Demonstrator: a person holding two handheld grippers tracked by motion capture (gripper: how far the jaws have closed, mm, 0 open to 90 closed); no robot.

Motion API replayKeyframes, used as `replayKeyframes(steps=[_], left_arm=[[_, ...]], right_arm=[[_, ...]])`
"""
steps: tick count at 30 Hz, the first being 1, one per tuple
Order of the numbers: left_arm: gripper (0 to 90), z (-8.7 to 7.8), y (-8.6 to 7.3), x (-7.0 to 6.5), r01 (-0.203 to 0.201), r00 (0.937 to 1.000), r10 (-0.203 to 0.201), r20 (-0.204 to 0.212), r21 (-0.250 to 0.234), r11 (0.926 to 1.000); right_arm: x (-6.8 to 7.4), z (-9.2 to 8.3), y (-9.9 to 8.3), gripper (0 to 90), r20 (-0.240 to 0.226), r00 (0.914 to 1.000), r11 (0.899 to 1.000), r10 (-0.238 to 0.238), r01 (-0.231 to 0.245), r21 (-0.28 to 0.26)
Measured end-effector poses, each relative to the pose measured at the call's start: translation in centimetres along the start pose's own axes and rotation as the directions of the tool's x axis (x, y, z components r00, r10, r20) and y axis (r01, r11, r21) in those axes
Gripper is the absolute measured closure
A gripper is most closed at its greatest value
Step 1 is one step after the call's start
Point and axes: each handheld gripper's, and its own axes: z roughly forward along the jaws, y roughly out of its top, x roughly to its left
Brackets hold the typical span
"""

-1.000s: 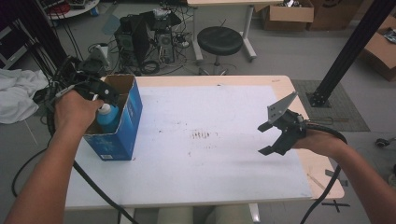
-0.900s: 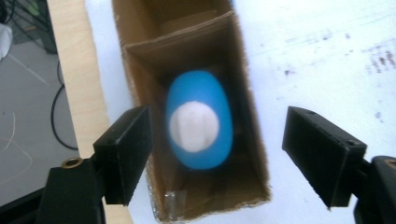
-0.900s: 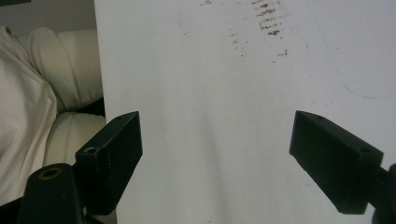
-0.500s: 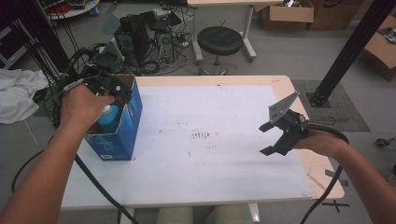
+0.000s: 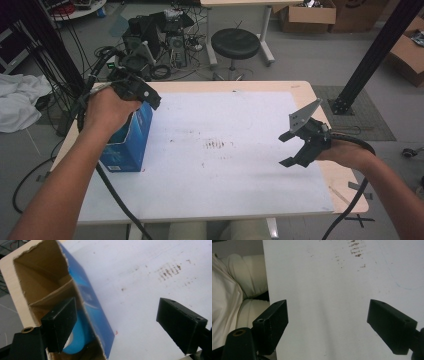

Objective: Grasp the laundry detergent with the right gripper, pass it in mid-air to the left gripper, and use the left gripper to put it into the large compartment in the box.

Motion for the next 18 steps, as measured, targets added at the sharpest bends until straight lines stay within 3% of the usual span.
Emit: replayKeyframes(steps=[5,11,15,18], left_arm=[[17.5,0.4,0.7,-1.1,-0.049,0.9986,0.049,0.022,-0.011,0.9987],[17.3,1.5,1.5,-2.5,-0.12,0.9908,0.12,0.063,-0.008,0.9928],[17.5,2.3,2.0,-3.4,-0.167,0.9826,0.167,0.083,-0.007,0.986],[19.1,2.9,2.4,-4.1,-0.219,0.9703,0.219,0.104,-0.01,0.9757]], right_arm=[[0.0,0.0,-0.1,17.0,0.001,1.0,1.0,0.003,-0.003,0.002],[-0.1,0.0,0.0,17.0,0.003,1.0,1.0,0.007,-0.007,0.005],[-0.1,-0.1,0.1,17.0,0.005,0.9999,1.0,0.013,-0.013,0.008],[-0.2,0.0,0.3,17.0,0.007,0.9998,1.0,0.018,-0.018,0.012]])
